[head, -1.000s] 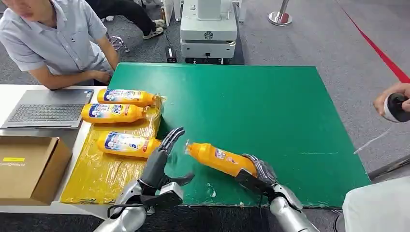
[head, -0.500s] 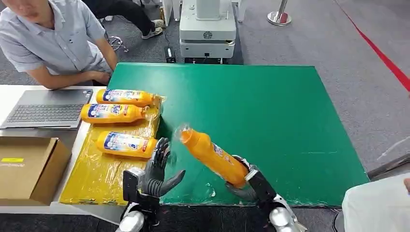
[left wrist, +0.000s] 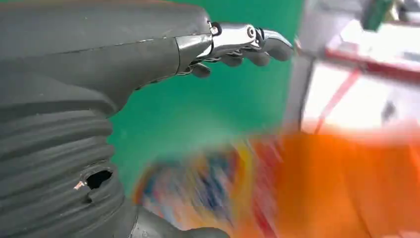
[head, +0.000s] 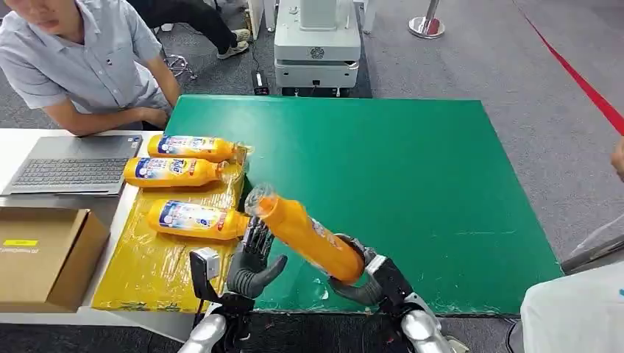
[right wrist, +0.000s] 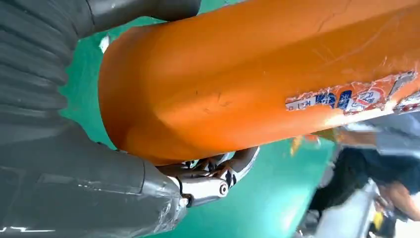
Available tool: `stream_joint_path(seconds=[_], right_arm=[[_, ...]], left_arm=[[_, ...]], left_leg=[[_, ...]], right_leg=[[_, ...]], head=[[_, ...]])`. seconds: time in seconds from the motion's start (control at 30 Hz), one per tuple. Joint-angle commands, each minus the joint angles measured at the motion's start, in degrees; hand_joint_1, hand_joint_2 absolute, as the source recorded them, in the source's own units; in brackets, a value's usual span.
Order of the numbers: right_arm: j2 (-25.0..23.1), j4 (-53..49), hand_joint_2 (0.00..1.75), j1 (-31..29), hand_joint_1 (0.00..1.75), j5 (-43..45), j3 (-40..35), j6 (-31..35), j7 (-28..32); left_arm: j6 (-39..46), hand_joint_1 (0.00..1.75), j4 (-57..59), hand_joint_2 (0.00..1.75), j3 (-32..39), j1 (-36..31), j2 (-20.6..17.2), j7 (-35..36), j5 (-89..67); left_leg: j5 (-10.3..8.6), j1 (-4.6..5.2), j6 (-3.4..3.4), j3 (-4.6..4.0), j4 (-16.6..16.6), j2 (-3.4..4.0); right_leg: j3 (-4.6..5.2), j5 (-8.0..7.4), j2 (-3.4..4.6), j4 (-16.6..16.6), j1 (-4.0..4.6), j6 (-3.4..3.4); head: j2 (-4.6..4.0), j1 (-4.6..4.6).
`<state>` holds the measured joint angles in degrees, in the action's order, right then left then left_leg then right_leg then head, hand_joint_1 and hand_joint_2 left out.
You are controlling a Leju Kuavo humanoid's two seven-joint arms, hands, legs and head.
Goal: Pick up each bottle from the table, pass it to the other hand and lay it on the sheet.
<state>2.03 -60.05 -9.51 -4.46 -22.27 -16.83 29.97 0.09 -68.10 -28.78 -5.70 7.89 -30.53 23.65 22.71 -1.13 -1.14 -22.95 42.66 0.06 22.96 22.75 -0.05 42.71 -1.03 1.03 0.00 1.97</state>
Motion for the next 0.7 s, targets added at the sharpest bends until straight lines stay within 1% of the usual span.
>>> stream_joint_path(seconds=[0.03, 0.1, 0.2, 0.33, 0.43, 0.7], right_arm=[[-0.6, 2.8, 1.75, -4.7, 1.75, 0.5, -2.0, -0.4, 0.9], [-0.4, 3.4, 1.75, -4.8, 1.75, 1.8, -1.2, -1.0, 1.3], [-0.3, 4.0, 1.75, -5.3, 1.75, 1.7, -1.2, -1.1, 1.3], [-1.0, 5.0, 1.75, -6.4, 1.75, 1.1, -2.2, -1.3, 1.3], [-1.7, 5.1, 1.75, -6.8, 1.75, 0.5, -3.4, -1.1, 1.2], [-1.7, 5.0, 1.75, -7.1, 1.75, 0.1, -4.3, -0.8, 1.1]], left_arm=[[-3.5, 0.00, -2.7, 1.75, -3.4, -2.6, -1.1, -1.4, -1.0], [-5.6, 0.00, -3.9, 1.75, -4.3, -2.0, -2.1, -2.4, -1.8], [-6.1, 0.00, -4.6, 1.75, -5.3, -1.9, -2.5, -3.1, -3.6], [-5.1, 0.00, -3.1, 1.75, -5.5, -3.0, -1.6, -3.0, -5.2], [-1.6, 0.00, -0.6, 1.75, -5.9, -4.5, -0.7, -1.7, -7.4], [-1.3, 0.00, 0.4, 1.75, -6.0, -4.9, -0.3, -1.6, -7.4]], left_leg=[[0.00, 0.00, 0.00, 0.00, 0.0, 0.00], [0.00, 0.00, 0.00, 0.00, 0.0, 0.00], [0.00, 0.00, 0.00, 0.00, 0.0, 0.00], [0.00, 0.00, 0.00, 0.00, 0.0, 0.00], [0.00, 0.00, 0.00, 0.00, 0.0, 0.00], [0.00, 0.00, 0.00, 0.00, 0.0, 0.00]], right_leg=[[0.00, 0.00, 0.00, 0.0, 0.00, 0.00], [0.00, 0.00, 0.00, 0.0, 0.00, 0.00], [0.00, 0.00, 0.00, 0.0, 0.00, 0.00], [0.00, 0.00, 0.00, 0.0, 0.00, 0.00], [0.00, 0.00, 0.00, 0.0, 0.00, 0.00], [0.00, 0.00, 0.00, 0.0, 0.00, 0.00]], head=[[0.00, 0.15], [0.00, 0.15], [0.00, 0.07], [0.00, 0.13], [0.00, 0.09], [0.00, 0.09]])
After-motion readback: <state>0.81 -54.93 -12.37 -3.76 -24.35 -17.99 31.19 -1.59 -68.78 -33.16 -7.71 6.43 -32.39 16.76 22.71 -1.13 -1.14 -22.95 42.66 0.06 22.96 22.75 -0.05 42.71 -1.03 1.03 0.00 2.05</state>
